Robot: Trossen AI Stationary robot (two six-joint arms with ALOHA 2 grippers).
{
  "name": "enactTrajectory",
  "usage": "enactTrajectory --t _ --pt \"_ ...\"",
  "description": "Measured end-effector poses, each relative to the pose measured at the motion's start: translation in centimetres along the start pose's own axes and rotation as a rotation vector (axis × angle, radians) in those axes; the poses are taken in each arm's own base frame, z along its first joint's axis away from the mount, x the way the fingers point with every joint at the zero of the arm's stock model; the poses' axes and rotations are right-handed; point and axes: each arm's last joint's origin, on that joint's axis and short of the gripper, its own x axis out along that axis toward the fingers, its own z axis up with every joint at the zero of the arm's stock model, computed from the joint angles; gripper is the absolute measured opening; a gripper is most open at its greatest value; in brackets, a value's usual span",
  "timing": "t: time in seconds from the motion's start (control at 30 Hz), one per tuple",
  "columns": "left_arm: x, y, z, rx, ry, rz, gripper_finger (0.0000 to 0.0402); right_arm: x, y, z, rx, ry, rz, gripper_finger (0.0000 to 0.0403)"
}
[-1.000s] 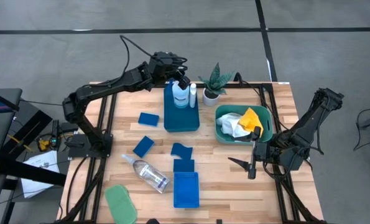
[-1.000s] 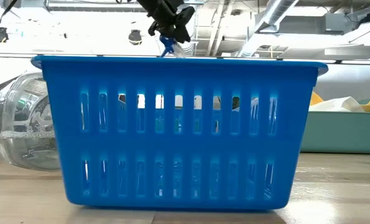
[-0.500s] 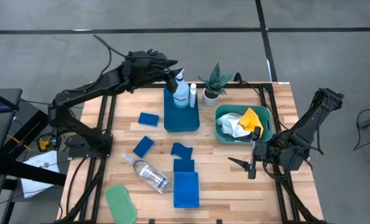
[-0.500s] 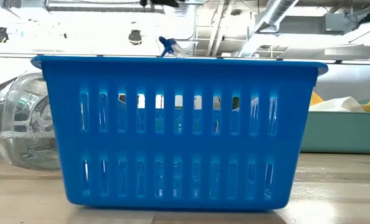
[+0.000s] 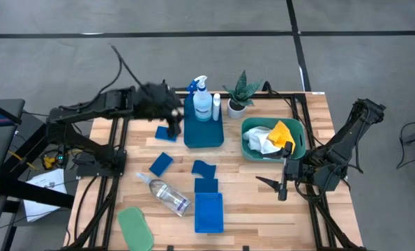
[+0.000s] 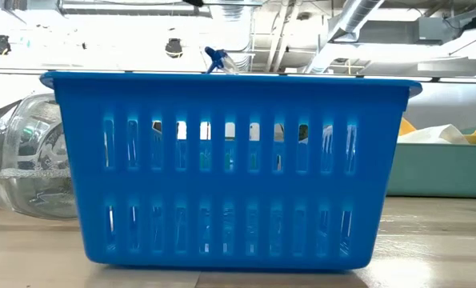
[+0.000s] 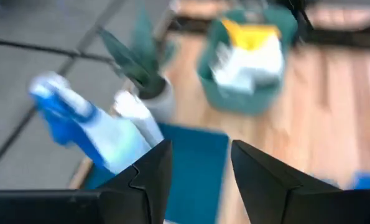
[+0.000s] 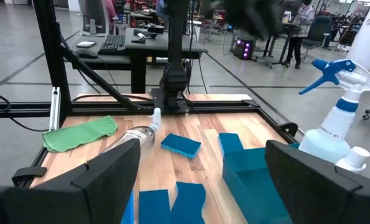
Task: Pick & Place Kitchen Items
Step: Put the blue sponge into the blue basket
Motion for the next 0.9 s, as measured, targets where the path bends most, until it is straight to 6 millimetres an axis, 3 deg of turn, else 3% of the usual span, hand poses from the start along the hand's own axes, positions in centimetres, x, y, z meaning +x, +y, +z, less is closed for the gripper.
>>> enactTrajectory --t 0.27,0.63,0.8,0.9 --pt "0.3 -4.5 -2.6 0.073 0.112 -0.115 0.0158 0.0 0.0 0.0 0.0 0.0 0.0 0.0336" --pt "1.2 -9.1 -8.2 0.173 0.309 -0.239 0.0159 0.0 0.0 0.0 0.007 0.001 0.001 0.0336" --pt "2.0 -10.1 -10.6 0.151 0.386 -0.233 0.0159 0.0 0.0 0.0 0.007 0.001 0.001 0.0336" --pt "2.9 -9.9 -12.4 0.054 0.443 -0.123 0.0159 0.0 0.0 0.0 0.01 0.0 0.001 0.0336"
